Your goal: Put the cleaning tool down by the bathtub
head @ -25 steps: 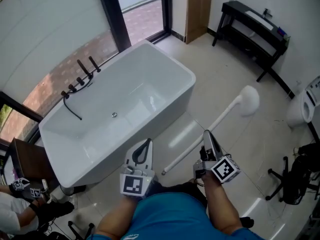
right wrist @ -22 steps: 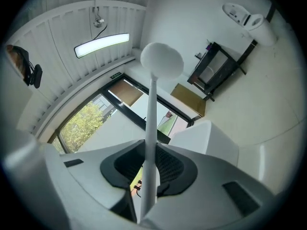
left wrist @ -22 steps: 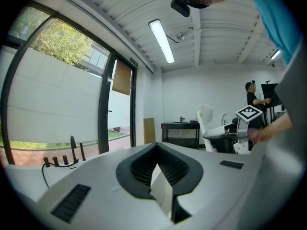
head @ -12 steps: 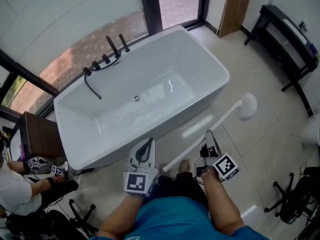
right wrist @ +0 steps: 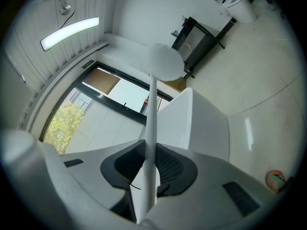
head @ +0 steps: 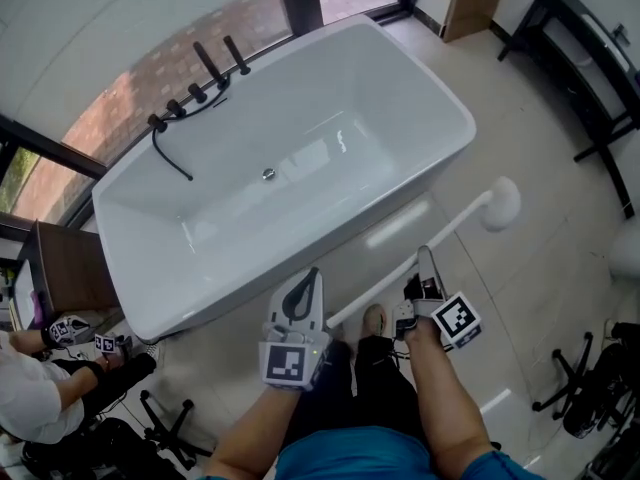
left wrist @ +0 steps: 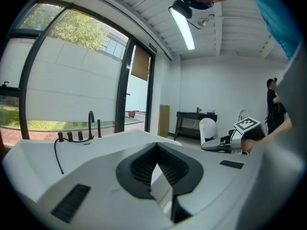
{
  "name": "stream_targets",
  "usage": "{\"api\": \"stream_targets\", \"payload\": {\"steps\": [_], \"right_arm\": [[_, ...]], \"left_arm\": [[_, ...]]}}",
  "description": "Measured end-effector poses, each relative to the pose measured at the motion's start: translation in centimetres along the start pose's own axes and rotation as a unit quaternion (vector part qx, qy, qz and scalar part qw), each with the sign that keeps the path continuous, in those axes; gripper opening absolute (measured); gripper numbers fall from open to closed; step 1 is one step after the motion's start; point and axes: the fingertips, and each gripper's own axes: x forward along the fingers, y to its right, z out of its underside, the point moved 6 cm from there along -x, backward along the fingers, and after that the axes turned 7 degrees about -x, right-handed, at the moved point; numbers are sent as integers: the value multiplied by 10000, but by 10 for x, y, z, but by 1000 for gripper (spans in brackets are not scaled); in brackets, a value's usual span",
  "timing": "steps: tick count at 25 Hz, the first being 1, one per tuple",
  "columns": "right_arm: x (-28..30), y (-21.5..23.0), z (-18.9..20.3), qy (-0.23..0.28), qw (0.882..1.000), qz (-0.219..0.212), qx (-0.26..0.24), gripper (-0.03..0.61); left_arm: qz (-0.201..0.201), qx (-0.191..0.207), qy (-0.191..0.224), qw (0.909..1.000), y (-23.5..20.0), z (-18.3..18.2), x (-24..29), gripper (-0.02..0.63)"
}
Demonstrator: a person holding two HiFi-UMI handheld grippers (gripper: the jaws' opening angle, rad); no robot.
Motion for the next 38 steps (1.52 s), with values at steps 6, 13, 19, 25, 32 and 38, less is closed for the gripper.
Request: {"api": "stream_targets", "payload": {"steps": [6, 13, 19, 25, 32, 38], "right_arm": [[41, 65, 29, 124, 9993, 211, 282, 91], [90, 150, 60, 197, 9969, 531, 543, 91], [141, 222, 100, 165, 9958, 658, 619, 91], [189, 302, 149, 60, 9947, 773, 675, 91], [256, 417, 213, -169, 9906, 1149, 723, 91], [300, 507, 264, -458, 9828, 1508, 963, 91]], "left_arm": [[105, -85, -106, 9999, -9, 63, 35, -5], [211, -107, -424, 9988, -17, 149, 74, -5], [271, -69, -611, 9977, -40, 237, 113, -5], [409, 253, -723, 9962, -68, 330, 150, -5], [803, 860, -722, 9904, -90, 400, 201, -5], [1067, 995, -889, 9853, -91, 440, 229, -5]]}}
